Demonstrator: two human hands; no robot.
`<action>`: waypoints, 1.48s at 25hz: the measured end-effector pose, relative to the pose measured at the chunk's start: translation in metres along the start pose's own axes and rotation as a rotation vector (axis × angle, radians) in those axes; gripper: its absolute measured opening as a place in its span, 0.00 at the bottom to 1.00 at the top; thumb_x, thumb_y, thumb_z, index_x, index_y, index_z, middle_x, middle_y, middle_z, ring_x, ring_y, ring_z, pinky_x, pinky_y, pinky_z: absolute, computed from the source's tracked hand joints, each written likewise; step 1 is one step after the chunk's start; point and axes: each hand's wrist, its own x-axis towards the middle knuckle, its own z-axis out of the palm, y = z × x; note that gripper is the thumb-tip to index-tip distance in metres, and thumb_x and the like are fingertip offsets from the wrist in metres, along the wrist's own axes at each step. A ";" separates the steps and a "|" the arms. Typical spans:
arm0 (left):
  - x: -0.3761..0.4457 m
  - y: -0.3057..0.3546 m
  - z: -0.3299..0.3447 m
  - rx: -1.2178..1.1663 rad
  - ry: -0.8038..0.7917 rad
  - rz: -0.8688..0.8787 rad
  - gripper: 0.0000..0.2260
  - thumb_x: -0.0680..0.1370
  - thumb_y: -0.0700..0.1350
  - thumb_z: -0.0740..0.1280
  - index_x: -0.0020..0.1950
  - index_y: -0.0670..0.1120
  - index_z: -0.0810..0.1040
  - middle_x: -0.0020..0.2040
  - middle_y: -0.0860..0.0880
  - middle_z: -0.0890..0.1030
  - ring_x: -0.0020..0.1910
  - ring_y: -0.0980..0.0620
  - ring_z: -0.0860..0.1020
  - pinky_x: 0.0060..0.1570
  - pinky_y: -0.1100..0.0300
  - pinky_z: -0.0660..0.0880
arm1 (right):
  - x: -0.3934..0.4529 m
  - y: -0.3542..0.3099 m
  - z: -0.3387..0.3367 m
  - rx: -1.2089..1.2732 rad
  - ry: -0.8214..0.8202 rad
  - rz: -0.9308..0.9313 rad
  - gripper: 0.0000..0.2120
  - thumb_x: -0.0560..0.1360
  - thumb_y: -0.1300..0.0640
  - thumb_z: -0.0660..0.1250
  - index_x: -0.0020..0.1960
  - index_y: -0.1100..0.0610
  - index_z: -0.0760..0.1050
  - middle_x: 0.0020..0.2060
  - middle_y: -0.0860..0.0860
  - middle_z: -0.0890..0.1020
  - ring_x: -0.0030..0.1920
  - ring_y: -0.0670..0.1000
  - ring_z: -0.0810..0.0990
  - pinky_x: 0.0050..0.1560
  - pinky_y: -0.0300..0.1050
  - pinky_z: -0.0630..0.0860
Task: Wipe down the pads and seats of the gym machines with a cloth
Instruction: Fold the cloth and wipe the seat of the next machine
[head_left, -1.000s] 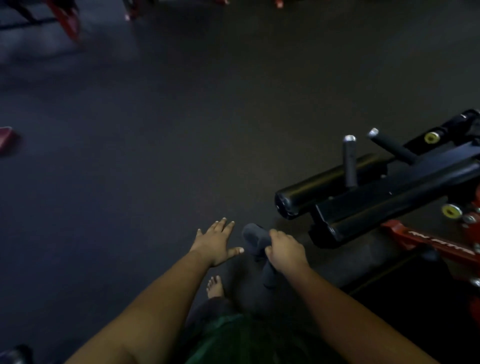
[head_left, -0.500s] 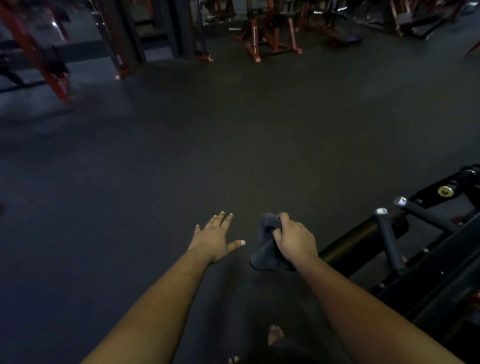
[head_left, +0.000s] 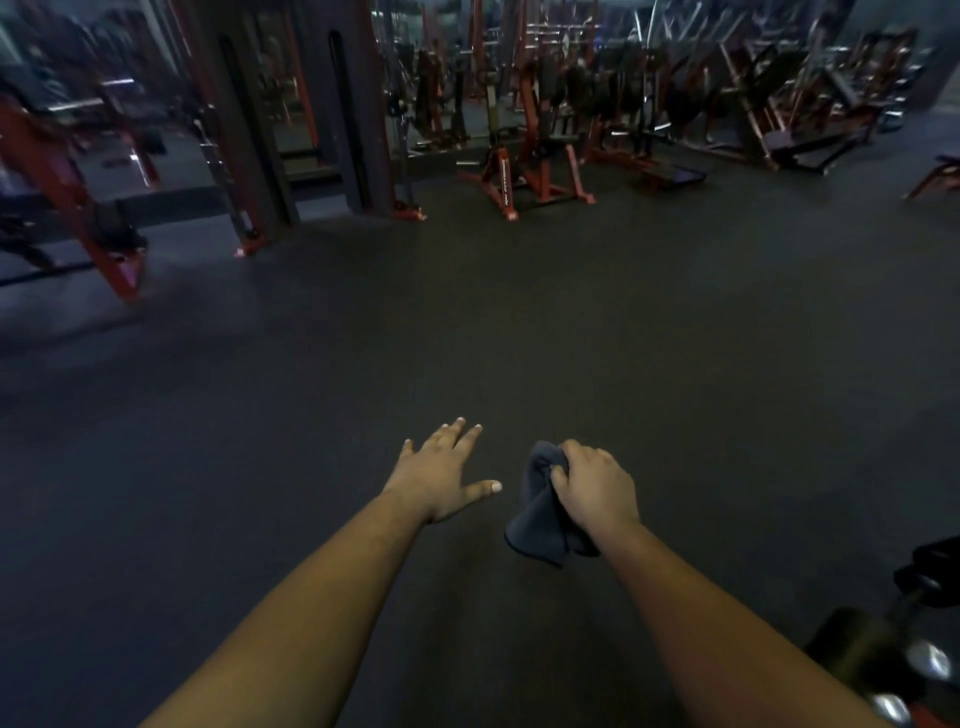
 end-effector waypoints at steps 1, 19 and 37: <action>0.024 -0.004 -0.014 -0.002 0.025 -0.001 0.42 0.76 0.73 0.56 0.83 0.55 0.43 0.84 0.52 0.45 0.82 0.50 0.47 0.78 0.37 0.50 | 0.030 -0.002 -0.004 -0.015 0.007 -0.009 0.05 0.81 0.51 0.59 0.53 0.52 0.71 0.48 0.50 0.79 0.54 0.54 0.77 0.41 0.47 0.66; 0.469 -0.110 -0.250 0.085 0.238 0.197 0.43 0.76 0.74 0.55 0.83 0.55 0.44 0.84 0.50 0.46 0.82 0.49 0.47 0.80 0.43 0.48 | 0.517 -0.052 -0.086 -0.116 0.221 0.070 0.05 0.80 0.49 0.59 0.51 0.50 0.70 0.47 0.51 0.81 0.49 0.56 0.80 0.39 0.48 0.70; 0.941 -0.079 -0.345 0.106 0.218 0.151 0.42 0.76 0.74 0.55 0.83 0.57 0.43 0.84 0.51 0.46 0.82 0.50 0.46 0.80 0.43 0.48 | 0.994 0.083 -0.076 -0.004 0.227 0.053 0.09 0.81 0.50 0.58 0.58 0.48 0.74 0.46 0.48 0.80 0.45 0.52 0.77 0.41 0.48 0.72</action>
